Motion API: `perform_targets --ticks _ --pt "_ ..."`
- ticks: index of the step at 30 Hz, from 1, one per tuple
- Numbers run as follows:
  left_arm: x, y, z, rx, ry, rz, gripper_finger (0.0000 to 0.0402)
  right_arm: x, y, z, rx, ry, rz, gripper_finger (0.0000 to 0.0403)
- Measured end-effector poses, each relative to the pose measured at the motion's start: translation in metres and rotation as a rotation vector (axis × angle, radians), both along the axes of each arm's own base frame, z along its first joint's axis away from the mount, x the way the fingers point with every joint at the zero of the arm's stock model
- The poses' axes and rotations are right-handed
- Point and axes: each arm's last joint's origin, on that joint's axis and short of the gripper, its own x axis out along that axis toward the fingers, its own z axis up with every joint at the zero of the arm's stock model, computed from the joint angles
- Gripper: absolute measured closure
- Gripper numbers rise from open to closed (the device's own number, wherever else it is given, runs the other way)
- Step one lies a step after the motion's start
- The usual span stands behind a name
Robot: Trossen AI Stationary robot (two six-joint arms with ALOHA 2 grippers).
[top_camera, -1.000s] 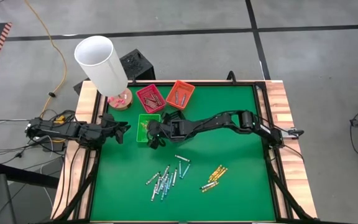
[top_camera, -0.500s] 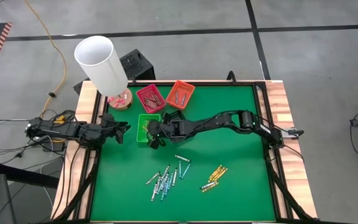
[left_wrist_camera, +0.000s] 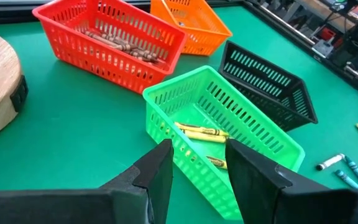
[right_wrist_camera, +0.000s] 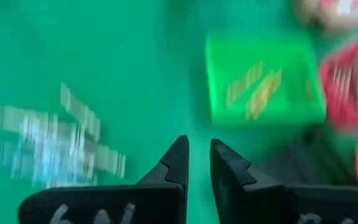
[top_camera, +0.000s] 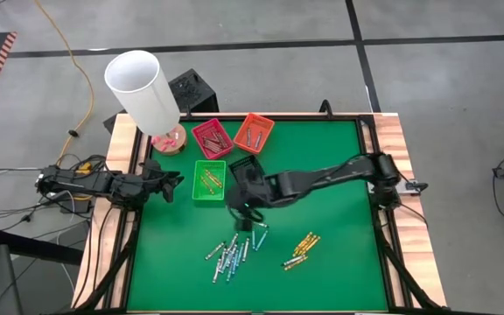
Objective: Sort crayons
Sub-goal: Put the yellow crayon into the green bin
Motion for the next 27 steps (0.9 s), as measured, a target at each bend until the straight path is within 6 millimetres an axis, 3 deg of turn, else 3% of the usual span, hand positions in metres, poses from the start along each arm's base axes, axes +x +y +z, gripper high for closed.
perform_targets --ticks 6,11,15,19,27 --pt "0.000 -0.001 0.000 -0.012 0.001 -0.023 0.0265 -0.058 0.033 -0.017 -0.049 0.480 -0.018 0.0344" --pt "0.000 -0.001 0.000 -0.015 0.000 -0.024 0.0265 -0.094 0.063 -0.039 -0.113 0.670 -0.025 0.0344" --pt "0.000 -0.001 0.000 -0.014 0.000 -0.025 0.0265 -0.117 0.078 -0.055 -0.152 0.712 0.019 0.0344" --pt "0.000 -0.001 0.000 -0.017 0.001 -0.034 0.0265 -0.136 0.080 -0.071 -0.146 0.675 0.063 0.0344" --pt "0.001 -0.001 0.000 -0.020 0.002 -0.043 0.0265 -0.150 0.073 -0.100 -0.020 0.529 0.201 0.0344"
